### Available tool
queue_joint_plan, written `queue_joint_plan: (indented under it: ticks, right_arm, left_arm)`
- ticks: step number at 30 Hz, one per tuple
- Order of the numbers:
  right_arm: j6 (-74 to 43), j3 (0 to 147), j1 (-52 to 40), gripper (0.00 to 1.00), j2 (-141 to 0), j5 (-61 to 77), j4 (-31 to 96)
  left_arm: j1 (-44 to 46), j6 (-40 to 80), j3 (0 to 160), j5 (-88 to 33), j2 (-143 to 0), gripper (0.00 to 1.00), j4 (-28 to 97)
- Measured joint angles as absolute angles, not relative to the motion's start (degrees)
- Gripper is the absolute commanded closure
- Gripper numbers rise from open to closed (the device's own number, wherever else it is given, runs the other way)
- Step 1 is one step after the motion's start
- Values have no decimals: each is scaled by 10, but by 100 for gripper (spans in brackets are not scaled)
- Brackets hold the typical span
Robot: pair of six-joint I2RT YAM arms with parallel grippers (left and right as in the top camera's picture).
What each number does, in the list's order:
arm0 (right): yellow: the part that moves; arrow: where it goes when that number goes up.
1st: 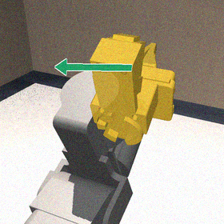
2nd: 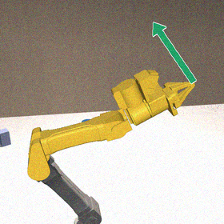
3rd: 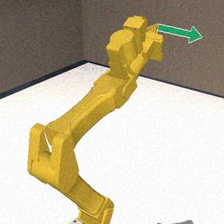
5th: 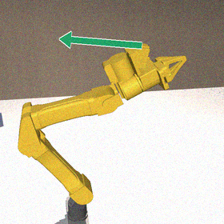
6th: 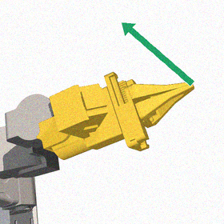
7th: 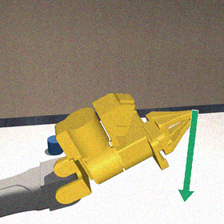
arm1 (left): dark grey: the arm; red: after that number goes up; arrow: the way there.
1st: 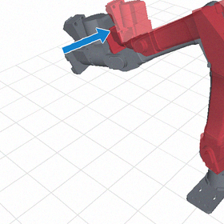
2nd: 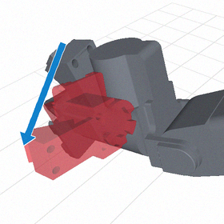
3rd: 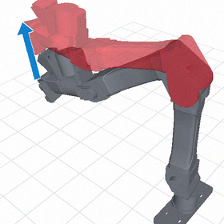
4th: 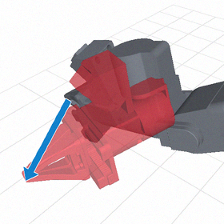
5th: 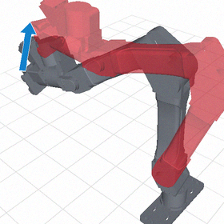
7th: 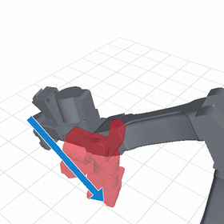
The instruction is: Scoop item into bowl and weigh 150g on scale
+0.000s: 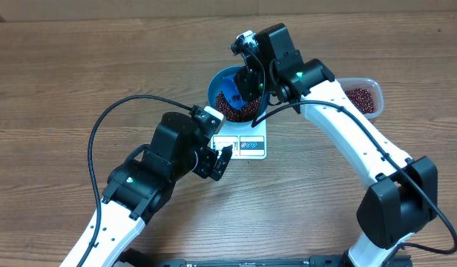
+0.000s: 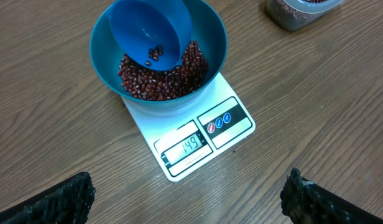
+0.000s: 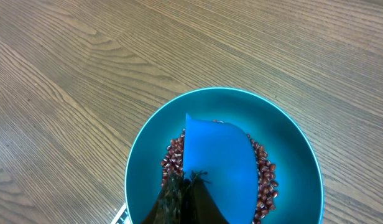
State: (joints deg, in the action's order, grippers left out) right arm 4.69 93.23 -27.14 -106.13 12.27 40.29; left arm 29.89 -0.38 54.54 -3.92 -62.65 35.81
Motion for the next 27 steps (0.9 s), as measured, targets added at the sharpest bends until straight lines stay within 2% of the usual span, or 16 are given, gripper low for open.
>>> queue_joint_plan:
  ticks: [9, 27]
  right_arm:
    - [50, 934, -271, 96, -1053, 114, 404]
    - [84, 936, -275, 96, -993, 9, 416]
  left_arm:
    - [299, -4, 545, -39, -627, 0, 358]
    - [299, -4, 545, -39, -627, 1, 358]
